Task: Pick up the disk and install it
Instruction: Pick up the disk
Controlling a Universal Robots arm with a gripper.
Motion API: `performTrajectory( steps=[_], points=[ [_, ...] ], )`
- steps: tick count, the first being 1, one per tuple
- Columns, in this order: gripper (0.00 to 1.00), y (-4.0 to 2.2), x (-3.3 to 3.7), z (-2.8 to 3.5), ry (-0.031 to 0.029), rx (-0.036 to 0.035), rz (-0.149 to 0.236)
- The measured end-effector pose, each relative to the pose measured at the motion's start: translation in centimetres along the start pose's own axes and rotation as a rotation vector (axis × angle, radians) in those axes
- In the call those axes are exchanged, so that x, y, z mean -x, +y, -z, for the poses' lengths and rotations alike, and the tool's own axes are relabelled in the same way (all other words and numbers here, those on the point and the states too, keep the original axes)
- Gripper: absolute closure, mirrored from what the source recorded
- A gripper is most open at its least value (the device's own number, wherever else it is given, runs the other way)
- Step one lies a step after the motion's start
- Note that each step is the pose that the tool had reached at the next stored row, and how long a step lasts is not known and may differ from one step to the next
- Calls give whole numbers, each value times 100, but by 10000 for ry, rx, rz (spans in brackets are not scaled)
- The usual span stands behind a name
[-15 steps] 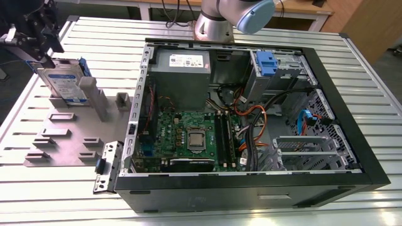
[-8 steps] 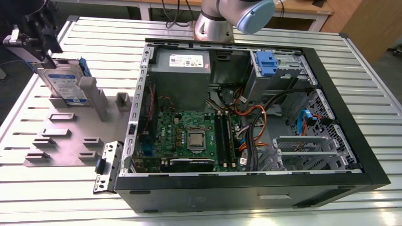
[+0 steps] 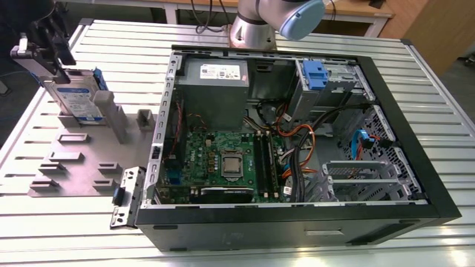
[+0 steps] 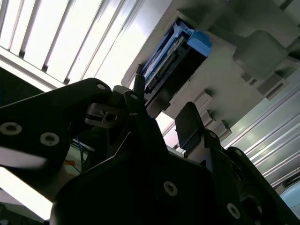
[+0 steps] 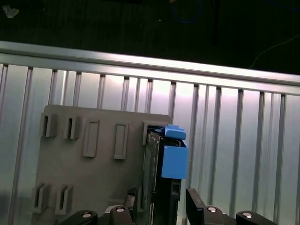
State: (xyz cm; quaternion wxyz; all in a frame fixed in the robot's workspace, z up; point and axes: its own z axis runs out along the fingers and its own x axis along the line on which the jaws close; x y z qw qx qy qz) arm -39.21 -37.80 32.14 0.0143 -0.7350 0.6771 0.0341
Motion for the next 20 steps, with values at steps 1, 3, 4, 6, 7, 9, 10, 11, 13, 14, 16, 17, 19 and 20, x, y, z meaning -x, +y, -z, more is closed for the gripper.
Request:
performTrajectory(
  steps=[1,3,4,6,7,9,10,11,13,14,16,17,19,20],
  points=[
    [47,3,1,-13,1,0,5],
    [47,9,8,-40,1,-1,10],
    [47,13,13,-50,2,-1,10],
    [47,25,29,-67,6,0,10],
    [47,31,41,-76,12,2,10],
    [47,34,64,-93,15,0,10],
    [47,33,76,-101,17,0,9],
    [47,32,84,-110,19,-1,9],
    [47,31,87,-130,27,0,7],
    [47,31,87,-135,30,1,5],
    [47,32,87,-142,37,2,-10],
    [47,32,87,-148,40,1,-15],
    [47,33,86,-159,45,0,-24],
    [47,33,86,-159,47,2,-26]
  ],
)
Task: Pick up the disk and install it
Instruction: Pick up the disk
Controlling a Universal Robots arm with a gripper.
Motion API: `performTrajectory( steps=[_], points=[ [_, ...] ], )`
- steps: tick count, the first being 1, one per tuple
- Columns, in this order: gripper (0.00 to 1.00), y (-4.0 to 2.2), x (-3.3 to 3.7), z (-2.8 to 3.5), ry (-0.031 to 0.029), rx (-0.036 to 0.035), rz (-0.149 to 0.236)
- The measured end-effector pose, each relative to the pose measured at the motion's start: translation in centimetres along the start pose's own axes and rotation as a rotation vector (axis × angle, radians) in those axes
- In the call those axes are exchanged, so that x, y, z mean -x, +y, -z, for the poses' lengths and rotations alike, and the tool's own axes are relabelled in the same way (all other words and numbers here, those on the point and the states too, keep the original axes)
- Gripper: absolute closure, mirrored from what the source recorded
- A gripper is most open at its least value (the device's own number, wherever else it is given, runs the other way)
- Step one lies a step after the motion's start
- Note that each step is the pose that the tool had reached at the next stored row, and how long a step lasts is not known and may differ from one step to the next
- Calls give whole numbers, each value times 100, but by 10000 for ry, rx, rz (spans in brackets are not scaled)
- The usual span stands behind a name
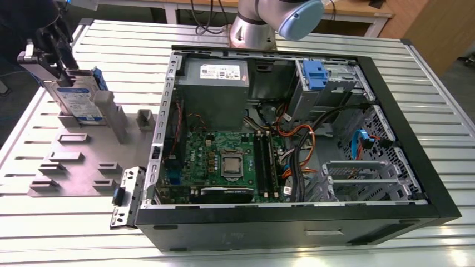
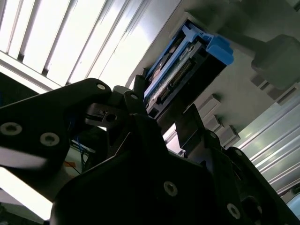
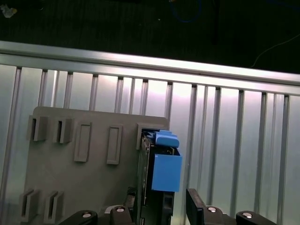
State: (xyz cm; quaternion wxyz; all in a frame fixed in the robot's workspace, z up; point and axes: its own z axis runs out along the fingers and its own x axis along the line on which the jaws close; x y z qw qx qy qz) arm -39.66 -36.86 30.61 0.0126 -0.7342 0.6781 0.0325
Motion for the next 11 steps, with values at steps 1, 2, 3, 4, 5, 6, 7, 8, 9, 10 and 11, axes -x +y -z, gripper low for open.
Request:
performTrajectory(
  steps=[1,2,3,4,5,6,7,8,9,10,11],
  points=[
    [47,0,0,-1,1,2,-2],
    [47,0,0,-6,-1,-2,-4],
    [47,0,0,-12,-1,-4,-6],
    [47,-1,-1,-17,-2,-4,-8],
    [47,0,-1,-18,-1,-1,-10],
    [47,0,-1,-18,0,-1,-10],
    [47,0,-1,-19,0,0,-11],
    [47,0,-1,-19,0,-1,-11],
    [47,0,-1,-20,-1,-3,-10],
    [47,0,-4,-29,-8,-22,-317],
    [47,-1,-5,-33,-9,-25,-332]
  ],
)
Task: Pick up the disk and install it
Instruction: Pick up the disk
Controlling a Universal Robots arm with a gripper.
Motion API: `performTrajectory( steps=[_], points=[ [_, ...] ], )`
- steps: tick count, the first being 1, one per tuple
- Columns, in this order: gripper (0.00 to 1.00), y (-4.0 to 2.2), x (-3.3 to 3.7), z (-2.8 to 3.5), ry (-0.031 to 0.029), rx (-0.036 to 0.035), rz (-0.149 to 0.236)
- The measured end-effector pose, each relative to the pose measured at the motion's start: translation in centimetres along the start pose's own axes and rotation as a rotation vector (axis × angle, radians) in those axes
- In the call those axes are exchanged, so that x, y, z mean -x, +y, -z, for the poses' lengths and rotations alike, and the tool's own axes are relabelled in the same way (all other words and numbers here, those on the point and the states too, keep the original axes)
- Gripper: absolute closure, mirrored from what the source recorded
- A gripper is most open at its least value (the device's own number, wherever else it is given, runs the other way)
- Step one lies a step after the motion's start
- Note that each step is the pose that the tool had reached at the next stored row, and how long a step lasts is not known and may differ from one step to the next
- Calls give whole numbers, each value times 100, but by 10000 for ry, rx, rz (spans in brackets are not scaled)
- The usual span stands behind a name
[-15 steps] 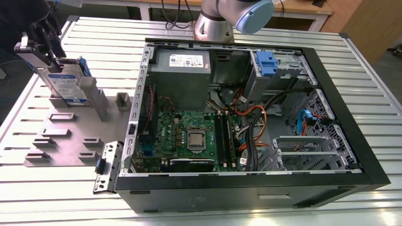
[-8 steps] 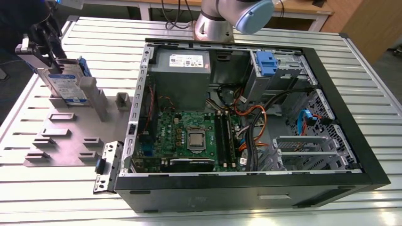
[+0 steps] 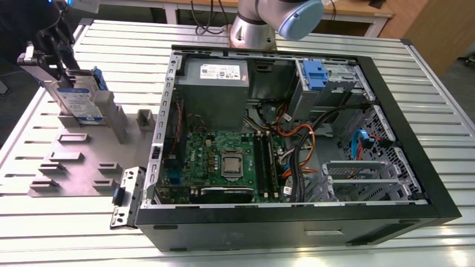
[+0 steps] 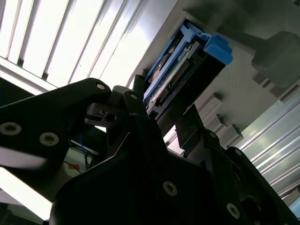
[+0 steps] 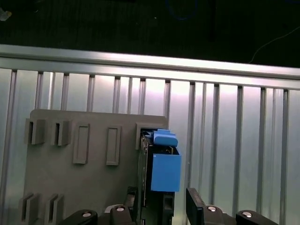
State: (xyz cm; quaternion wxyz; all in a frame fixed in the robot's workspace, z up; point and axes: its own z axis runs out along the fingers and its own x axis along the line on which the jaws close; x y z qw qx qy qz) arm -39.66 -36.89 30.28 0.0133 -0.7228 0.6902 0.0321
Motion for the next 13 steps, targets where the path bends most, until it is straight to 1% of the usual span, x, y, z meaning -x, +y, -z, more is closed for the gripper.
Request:
performTrajectory(
  steps=[4,8,13],
  points=[
    [47,0,-1,-4,6,-1,-50],
    [47,0,-1,-7,51,-2,-100],
    [47,0,-9,-11,61,-3,-125]
  ],
)
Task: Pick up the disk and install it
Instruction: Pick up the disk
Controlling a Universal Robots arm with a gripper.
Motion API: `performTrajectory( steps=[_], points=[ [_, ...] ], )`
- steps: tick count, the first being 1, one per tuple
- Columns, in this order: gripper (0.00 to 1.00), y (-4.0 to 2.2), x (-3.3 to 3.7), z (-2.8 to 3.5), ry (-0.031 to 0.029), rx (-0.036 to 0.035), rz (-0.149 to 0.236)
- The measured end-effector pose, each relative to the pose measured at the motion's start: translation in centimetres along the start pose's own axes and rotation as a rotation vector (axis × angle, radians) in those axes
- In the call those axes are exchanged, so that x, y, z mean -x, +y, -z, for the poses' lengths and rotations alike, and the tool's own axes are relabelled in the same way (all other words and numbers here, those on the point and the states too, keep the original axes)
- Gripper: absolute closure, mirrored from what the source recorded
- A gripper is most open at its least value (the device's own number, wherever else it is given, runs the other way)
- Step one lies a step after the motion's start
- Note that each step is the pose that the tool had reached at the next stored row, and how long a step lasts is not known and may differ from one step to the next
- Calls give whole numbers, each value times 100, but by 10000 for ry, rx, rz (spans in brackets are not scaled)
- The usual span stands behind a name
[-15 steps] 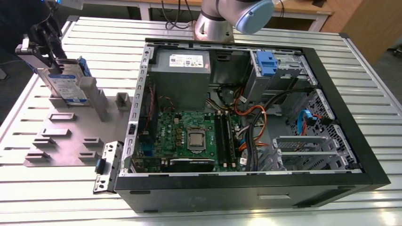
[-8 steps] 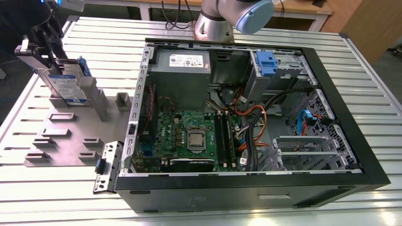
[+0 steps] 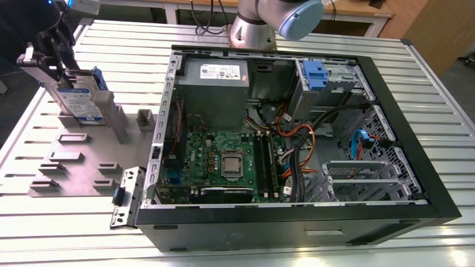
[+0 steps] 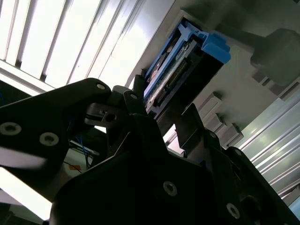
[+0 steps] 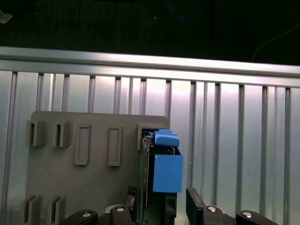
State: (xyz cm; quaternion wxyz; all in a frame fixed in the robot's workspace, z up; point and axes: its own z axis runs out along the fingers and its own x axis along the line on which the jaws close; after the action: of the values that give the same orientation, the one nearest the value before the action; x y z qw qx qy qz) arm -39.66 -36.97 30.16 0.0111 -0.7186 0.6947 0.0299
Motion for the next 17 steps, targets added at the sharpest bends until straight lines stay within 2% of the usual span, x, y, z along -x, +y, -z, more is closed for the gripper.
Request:
performTrajectory(
  steps=[17],
  points=[
    [48,0,-11,-9,5,0,-4]
  ],
)
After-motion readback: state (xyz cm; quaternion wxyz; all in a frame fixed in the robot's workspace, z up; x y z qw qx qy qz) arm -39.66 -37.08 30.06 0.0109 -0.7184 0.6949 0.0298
